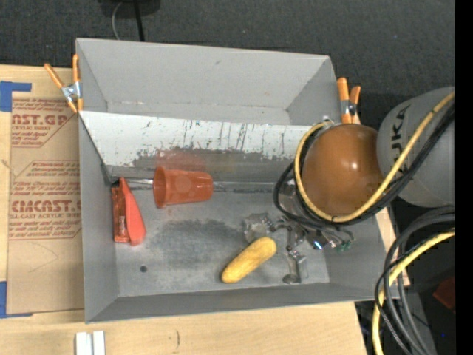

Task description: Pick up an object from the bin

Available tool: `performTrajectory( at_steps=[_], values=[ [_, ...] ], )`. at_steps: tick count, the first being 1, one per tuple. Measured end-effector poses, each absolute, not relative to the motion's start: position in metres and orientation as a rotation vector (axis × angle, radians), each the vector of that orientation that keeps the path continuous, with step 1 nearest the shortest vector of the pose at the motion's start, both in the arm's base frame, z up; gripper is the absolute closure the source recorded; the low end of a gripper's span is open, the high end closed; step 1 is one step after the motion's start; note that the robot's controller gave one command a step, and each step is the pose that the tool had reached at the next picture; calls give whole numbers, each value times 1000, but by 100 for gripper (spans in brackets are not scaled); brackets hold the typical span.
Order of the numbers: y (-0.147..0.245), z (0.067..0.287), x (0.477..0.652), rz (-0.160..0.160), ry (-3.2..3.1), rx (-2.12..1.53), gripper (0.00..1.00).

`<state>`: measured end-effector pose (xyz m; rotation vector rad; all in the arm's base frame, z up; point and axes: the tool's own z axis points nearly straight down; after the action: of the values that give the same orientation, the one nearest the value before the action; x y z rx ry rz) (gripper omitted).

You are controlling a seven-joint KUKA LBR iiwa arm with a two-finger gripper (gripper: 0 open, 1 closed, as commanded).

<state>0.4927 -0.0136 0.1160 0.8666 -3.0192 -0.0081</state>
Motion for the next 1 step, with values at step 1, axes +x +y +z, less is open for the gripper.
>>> performTrajectory(
  at_steps=[1],
  values=[
    [-2,114,502,5,-3055,754,0]
  ],
)
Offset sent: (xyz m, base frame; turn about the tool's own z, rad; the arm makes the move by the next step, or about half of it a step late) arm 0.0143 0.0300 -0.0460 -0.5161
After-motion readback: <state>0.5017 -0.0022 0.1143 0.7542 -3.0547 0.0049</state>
